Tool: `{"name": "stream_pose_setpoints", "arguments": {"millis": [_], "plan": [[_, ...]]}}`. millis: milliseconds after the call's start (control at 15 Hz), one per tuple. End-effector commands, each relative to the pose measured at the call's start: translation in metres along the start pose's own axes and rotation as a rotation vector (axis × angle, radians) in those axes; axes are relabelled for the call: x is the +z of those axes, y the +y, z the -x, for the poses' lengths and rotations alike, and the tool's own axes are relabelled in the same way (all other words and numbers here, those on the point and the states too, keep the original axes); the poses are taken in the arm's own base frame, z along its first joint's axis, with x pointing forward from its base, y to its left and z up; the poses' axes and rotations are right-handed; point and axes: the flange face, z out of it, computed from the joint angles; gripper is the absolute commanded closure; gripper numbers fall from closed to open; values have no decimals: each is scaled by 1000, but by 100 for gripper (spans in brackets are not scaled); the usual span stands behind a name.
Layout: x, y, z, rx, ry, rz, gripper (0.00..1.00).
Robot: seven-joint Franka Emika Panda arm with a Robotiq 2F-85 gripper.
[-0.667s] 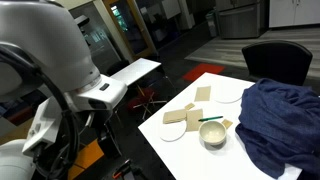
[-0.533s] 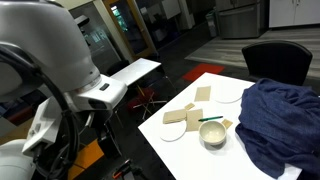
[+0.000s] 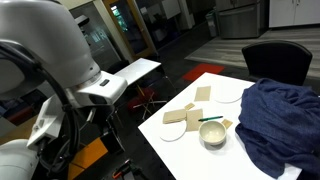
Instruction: Move the bowl to the right
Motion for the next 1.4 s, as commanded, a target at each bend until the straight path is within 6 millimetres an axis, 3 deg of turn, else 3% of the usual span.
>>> {"name": "stream_pose_setpoints", "arguments": {"millis": [0, 267, 533, 1333], "plan": [[2, -21, -19, 74, 90, 38, 0], [8, -40, -51, 171, 206, 75, 0], [21, -45, -87, 282, 289, 69, 0], [87, 13, -191, 462, 426, 35, 0]]}}
